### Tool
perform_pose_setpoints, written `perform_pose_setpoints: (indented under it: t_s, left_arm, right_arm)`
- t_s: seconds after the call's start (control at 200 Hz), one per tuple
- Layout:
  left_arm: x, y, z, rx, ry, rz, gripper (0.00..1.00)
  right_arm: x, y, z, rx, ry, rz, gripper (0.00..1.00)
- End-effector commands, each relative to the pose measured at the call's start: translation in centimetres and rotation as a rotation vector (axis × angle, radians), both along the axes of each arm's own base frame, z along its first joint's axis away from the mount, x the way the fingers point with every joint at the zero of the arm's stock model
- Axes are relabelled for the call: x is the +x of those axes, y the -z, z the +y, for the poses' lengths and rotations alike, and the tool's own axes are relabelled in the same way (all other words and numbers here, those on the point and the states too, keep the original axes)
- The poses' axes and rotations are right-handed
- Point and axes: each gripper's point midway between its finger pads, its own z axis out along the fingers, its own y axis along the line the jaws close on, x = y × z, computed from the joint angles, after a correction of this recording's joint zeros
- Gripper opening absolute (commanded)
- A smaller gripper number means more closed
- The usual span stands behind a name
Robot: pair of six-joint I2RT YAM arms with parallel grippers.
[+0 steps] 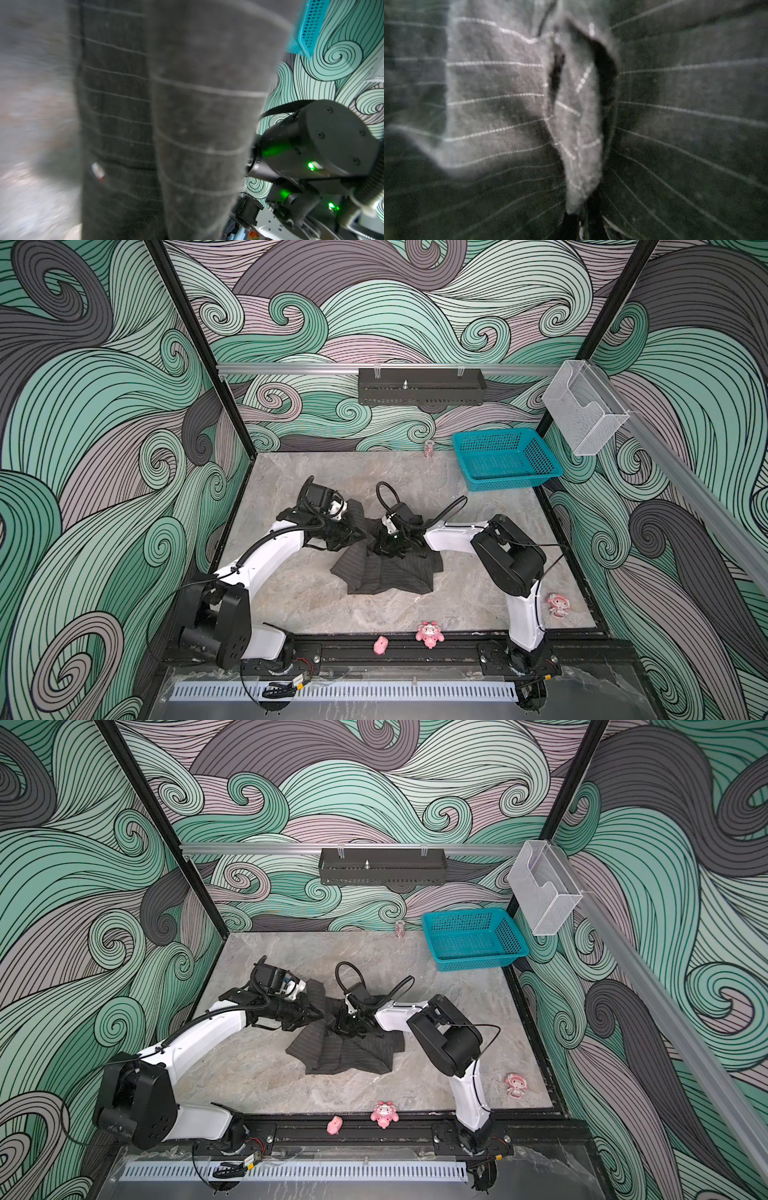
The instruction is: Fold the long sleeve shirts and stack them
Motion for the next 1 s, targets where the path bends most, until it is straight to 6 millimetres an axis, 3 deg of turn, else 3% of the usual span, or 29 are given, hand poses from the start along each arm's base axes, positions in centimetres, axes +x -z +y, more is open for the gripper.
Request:
perform_pose_setpoints:
  t_s: [0.0,0.095,0.245,0.525,0.645,0.77,0.896,0.996]
  left_arm:
    - [1.1,1.8,-2.8,-0.073,-0.008,0.037,0.0]
    - [1.5,4.1,-3.5,-0.067,-0.001,0.05,0.0]
    - [1.4,7.4,-2.5,-0.018,-0.015,0.094,0.0]
    - [0.9,10.6,-1.6,0.008,-0.028,0.159,0.0]
    - [0.7,11.7,-1.6,0.019,-0.022,0.183,0.0]
    - [0.5,12.2,-1.6,0.026,-0.01,0.198,0.0]
    - [0.6,11.7,-1.7,0.028,-0.001,0.195,0.0]
    - [0.9,10.3,-1.9,0.039,0.015,0.173,0.0]
  right_arm:
    - [-1.3,4.0,-1.6,-0.08,0.051,0.095,0.0]
    - [-1.3,3.9,-1.9,-0.056,0.07,0.091,0.0]
    - [-0.7,2.7,-2.9,-0.022,0.109,0.053,0.06]
    - [0.7,-2.0,-5.5,-0.058,0.121,-0.049,0.46]
    - [1.3,-5.2,-7.9,-0.087,0.136,-0.11,0.53]
    - [1.4,-6.9,-12.3,-0.136,0.158,-0.129,0.52]
    - [0.7,-6.0,-17.1,-0.152,0.193,-0.11,0.41]
    - [-0.1,-4.4,-19.1,-0.131,0.19,-0.065,0.28]
